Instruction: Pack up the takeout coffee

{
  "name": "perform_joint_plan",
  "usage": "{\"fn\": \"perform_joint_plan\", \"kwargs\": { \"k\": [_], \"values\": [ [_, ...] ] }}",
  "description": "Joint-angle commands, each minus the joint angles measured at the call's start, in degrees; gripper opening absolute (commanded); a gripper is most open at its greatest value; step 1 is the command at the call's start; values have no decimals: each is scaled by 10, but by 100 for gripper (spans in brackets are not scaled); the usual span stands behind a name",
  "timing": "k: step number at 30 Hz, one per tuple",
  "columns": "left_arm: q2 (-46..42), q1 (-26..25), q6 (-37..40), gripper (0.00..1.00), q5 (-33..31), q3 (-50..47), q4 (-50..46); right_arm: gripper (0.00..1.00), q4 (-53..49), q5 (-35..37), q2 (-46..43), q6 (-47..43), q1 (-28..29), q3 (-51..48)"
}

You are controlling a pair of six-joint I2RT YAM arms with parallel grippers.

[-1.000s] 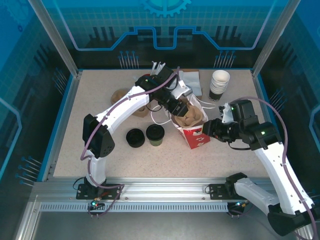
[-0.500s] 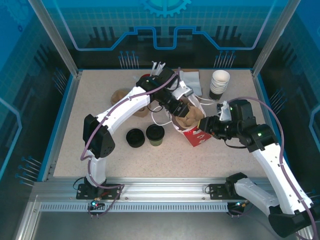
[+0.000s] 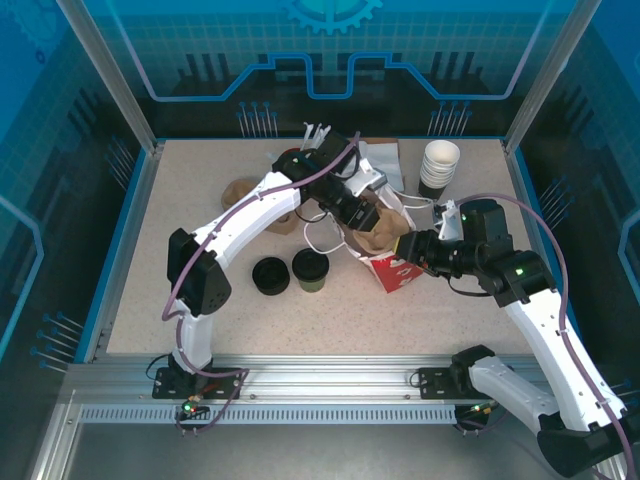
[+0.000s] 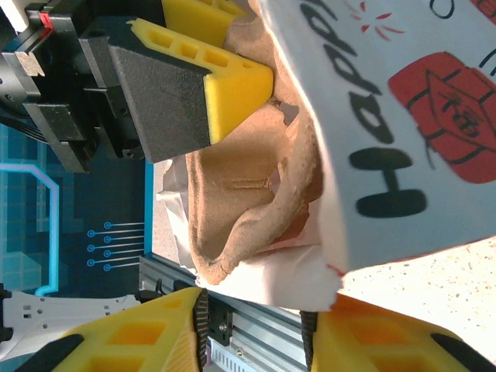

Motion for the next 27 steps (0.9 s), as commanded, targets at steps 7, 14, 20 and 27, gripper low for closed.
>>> {"fn": "perform_joint_plan", "kwargs": {
  "k": [7, 14, 20, 27],
  "values": [
    [12, -2, -9, 41, 0, 22, -4, 15, 21, 30, -4, 0, 8, -17],
    [16, -3, -1, 42, -11, 27, -1, 0, 2, 23, -2, -2, 8, -10],
    [23, -12, 35, 42, -38, 32, -7, 0, -27, -28, 5, -4, 6, 7],
    [35, -35, 98, 43, -82, 39, -31, 0, -28, -74, 6, 10, 3, 5]
  ]
}}
